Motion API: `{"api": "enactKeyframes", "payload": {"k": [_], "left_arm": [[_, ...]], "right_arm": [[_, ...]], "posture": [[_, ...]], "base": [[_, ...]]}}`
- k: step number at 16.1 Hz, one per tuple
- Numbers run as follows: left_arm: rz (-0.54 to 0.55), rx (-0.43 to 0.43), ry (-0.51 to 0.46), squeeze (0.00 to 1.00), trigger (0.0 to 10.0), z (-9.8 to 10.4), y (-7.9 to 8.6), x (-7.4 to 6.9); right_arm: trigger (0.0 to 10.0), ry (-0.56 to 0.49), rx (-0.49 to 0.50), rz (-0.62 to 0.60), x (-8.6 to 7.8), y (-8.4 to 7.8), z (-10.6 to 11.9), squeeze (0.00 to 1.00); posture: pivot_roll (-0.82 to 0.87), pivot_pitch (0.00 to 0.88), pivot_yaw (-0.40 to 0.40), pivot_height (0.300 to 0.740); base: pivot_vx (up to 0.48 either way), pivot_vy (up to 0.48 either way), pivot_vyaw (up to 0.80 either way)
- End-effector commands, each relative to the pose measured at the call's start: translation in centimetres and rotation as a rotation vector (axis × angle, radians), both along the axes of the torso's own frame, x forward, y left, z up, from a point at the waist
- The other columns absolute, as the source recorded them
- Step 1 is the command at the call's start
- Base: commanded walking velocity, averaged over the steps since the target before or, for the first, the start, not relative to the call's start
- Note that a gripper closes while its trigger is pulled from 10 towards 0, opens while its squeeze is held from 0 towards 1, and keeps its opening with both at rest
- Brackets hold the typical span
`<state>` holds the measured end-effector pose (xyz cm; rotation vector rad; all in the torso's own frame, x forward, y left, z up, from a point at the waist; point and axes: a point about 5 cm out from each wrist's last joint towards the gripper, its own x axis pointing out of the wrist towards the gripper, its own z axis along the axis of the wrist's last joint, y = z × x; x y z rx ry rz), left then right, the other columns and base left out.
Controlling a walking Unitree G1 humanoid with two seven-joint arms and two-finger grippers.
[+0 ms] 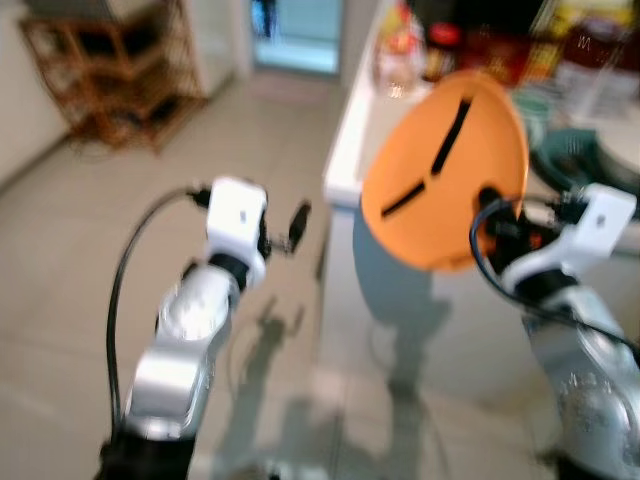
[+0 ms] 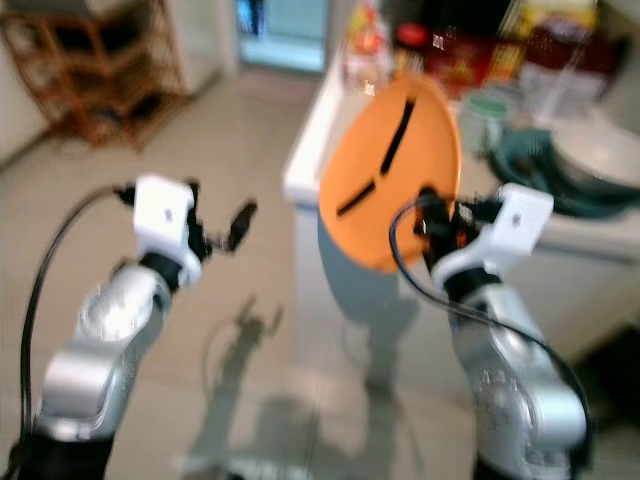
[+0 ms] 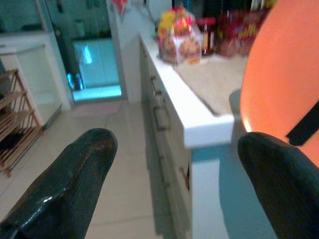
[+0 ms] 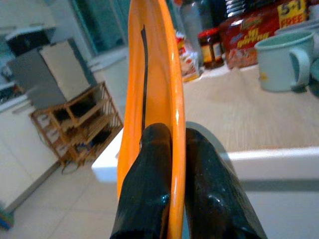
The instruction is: Setting the table
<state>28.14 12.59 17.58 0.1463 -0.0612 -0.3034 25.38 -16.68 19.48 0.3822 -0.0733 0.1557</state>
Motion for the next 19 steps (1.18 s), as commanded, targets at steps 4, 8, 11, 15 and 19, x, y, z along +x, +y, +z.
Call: {"api": "enactKeyframes", "payload": {"k": [4,8,11,15,19], "left_arm": [[-0.012,0.015,0.02,0.0,10.0,-0.7,-0.8,-1.0],[0.016,0.008,0.05,0.0,10.0,-1.5,-0.8,-1.9],[0.023,-0.078,0.107,0.0,10.0,-2.1,-0.3,-2.5],[0.003,-0.05,0.078,0.0,10.0,-1.3,-0.5,-1.1],[-0.012,-0.046,0.06,0.0,10.0,-0.5,-0.4,0.0]], "right_arm": [[10.0,-0.05,-0.038,0.082,-1.3,0.6,0.0,0.0],[10.0,-0.005,-0.035,0.109,-2.1,1.2,-1.3,0.0],[10.0,0.006,-0.03,0.054,-1.9,0.6,-1.9,0.0],[10.0,-0.04,-0.008,0.006,-0.9,0.6,-1.2,0.0],[10.0,-0.059,0.004,0.026,-0.7,1.1,-1.1,0.0]], "posture": [[-0.01,0.073,-0.051,0.74],[0.01,0.081,-0.081,0.74],[0.01,0.111,-0.052,0.74],[0.03,0.083,-0.02,0.74],[0.06,0.062,0.009,0.74]], "base": [[0.0,-0.48,0.0],[0.0,-0.48,0.0],[0.0,-0.48,0.0],[0.0,-0.48,0.0],[0.0,-0.48,0.0]]}}
